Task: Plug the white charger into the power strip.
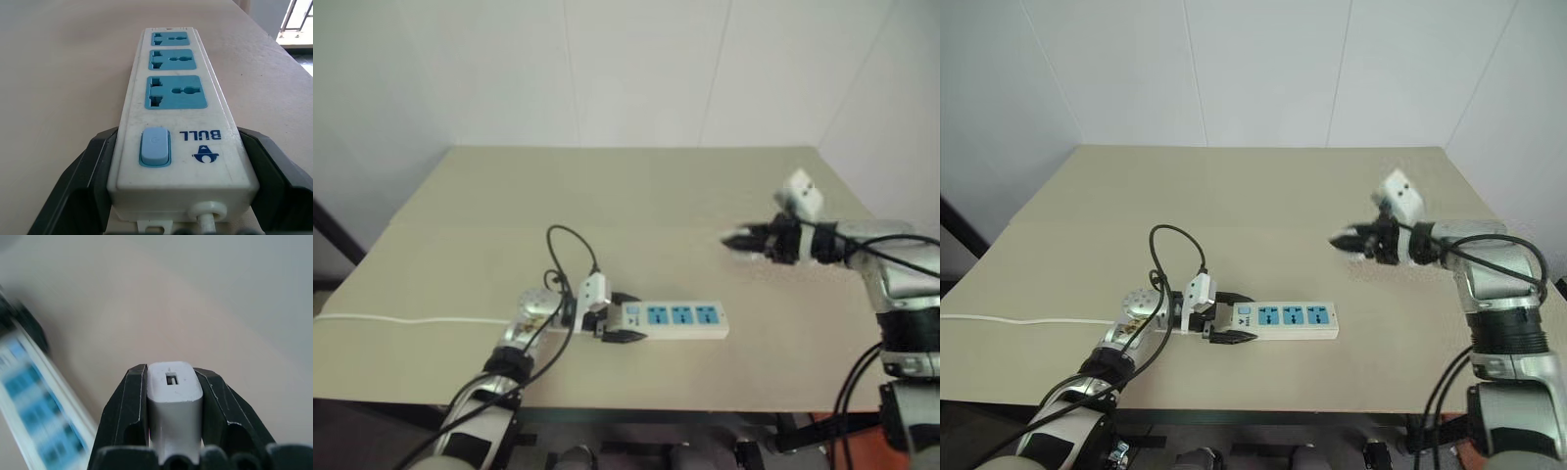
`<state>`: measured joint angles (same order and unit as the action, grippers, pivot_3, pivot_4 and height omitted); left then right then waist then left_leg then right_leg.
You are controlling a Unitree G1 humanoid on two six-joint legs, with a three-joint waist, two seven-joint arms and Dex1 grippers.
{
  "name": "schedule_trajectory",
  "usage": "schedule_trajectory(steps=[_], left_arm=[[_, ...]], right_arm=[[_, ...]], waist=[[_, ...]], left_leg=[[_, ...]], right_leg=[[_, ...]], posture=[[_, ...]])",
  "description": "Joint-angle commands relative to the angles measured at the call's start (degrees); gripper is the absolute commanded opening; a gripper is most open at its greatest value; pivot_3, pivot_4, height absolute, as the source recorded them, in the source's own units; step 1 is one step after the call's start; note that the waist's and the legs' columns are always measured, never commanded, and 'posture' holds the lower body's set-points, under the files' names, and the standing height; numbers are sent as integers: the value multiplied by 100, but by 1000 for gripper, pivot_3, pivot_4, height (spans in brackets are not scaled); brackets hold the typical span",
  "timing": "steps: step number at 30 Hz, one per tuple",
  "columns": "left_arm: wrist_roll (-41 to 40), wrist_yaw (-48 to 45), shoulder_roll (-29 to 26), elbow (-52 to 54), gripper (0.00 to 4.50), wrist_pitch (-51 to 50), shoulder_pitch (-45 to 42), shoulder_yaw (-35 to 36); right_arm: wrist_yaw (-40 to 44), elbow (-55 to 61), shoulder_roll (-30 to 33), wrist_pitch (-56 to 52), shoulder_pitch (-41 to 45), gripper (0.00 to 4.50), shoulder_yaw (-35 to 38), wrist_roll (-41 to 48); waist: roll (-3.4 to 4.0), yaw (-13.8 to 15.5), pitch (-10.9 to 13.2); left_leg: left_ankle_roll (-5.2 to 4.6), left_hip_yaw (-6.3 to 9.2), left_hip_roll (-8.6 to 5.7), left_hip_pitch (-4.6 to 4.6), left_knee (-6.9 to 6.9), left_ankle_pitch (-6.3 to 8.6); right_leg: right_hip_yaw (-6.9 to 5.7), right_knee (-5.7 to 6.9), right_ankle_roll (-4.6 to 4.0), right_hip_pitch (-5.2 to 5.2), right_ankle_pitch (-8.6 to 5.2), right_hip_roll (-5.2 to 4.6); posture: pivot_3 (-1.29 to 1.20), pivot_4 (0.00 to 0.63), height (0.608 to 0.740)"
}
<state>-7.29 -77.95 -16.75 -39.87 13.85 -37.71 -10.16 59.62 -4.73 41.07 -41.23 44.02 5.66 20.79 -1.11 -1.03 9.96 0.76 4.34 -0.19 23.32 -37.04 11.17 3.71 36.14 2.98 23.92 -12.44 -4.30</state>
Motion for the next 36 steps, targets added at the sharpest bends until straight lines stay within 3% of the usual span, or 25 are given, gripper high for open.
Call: schedule_trajectory(steps=[1, 4, 7, 12, 20, 36], left_arm=[[79, -130, -111, -81, 3277, -14, -23, -104], [62, -161, -137, -105, 3277, -17, -48, -87], [25, -170, -160, -109, 3277, -69, -78, -62], [8, -184, -207, -129, 3277, -49, -108, -57], [-36, -262, -249, -102, 3277, -60, -126, -77], [-108, -333, -319, 69, 3277, -139, -24, -99]], right_arm=[[-394, 765, -522, 310, -214, 1140, 521, 596], [-719, 1124, -888, 49, -289, 1140, 511, 870], [-653, 1433, -1708, 797, -716, 1140, 212, 1066], [-281, 1137, -2196, 2060, -1211, 1140, -485, 555], [316, 257, -2263, 3315, -1452, 1140, -911, 218], [676, -576, -2252, 4019, -1361, 1140, -1128, 23]], waist=[[-1, -1, -1], [-1, -8, -1], [-1, -37, -1], [-2, -77, -1], [-2, -131, -1], [-2, -140, -1]], left_leg=[[0, 0, 0, 0, 0, 0], [0, -1, 0, -1, 0, 0], [0, -1, 4, -4, 4, 0], [0, 1, 7, -5, 4, 0], [0, 1, 10, -9, 4, 0], [0, 1, 11, -10, 5, 0]], right_leg=[[0, 2, -6, 1, 3, 0], [1, 5, -4, 2, 3, 0], [2, 8, -5, 4, 3, 6], [2, 11, -4, 4, 2, 10], [2, 12, -1, 4, 0, 14], [3, 13, -1, 5, 0, 17]], posture=[[0, 150, 740], [0, 150, 740], [0, 150, 740], [0, 150, 740], [0, 150, 740], [0, 150, 740]])
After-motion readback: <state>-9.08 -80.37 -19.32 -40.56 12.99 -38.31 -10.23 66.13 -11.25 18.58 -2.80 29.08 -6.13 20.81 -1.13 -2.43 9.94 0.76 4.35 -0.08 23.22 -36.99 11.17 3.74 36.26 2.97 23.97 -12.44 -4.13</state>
